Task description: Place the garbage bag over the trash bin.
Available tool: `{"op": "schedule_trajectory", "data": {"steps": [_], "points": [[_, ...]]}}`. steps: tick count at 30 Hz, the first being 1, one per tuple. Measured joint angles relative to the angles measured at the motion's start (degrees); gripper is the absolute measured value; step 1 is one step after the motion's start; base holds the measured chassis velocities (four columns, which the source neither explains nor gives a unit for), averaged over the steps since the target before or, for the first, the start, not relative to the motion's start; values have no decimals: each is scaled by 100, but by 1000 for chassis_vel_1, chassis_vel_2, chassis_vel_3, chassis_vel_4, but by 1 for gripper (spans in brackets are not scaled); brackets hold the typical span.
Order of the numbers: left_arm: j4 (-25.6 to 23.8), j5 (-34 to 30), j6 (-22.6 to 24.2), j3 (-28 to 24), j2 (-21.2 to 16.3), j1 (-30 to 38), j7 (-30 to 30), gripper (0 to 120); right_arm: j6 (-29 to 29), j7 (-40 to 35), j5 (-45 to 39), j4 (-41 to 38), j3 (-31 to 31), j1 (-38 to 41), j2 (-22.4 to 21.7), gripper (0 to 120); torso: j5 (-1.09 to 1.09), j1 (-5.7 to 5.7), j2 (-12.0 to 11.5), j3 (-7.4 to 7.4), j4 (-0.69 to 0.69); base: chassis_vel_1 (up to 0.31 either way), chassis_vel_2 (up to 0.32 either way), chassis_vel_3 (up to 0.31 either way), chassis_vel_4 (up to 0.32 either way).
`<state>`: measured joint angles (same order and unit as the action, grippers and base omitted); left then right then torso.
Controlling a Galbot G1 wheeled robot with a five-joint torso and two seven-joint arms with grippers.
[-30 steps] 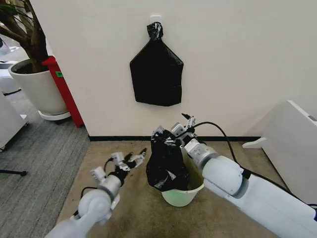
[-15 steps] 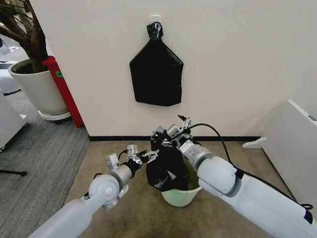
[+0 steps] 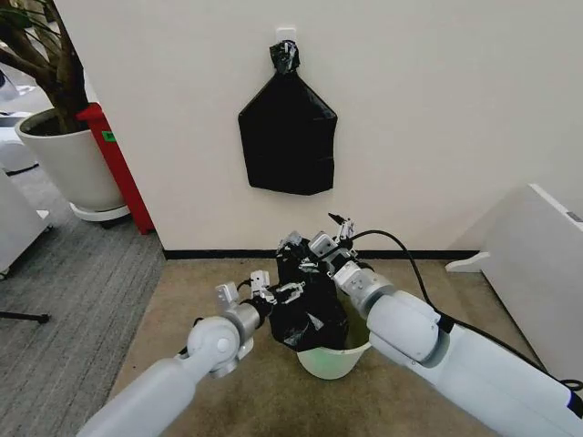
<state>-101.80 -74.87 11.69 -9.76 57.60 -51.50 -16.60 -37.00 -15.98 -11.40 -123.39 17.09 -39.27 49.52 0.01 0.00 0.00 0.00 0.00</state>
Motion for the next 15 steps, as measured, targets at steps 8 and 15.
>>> {"op": "schedule_trajectory", "data": {"steps": [8, 15], "points": [[243, 112, 120, -207, 270, 16, -150, 94, 66, 80, 83, 63, 50, 8, 109, 100, 0, 0, 0, 0, 1, 0, 0, 0, 0], [348, 193, 358, -385, 428, 158, -414, 94, 178, 99, 170, 40, 15, -92, 2, 100, 0, 0, 0, 0, 1, 0, 0, 0, 0]]}}
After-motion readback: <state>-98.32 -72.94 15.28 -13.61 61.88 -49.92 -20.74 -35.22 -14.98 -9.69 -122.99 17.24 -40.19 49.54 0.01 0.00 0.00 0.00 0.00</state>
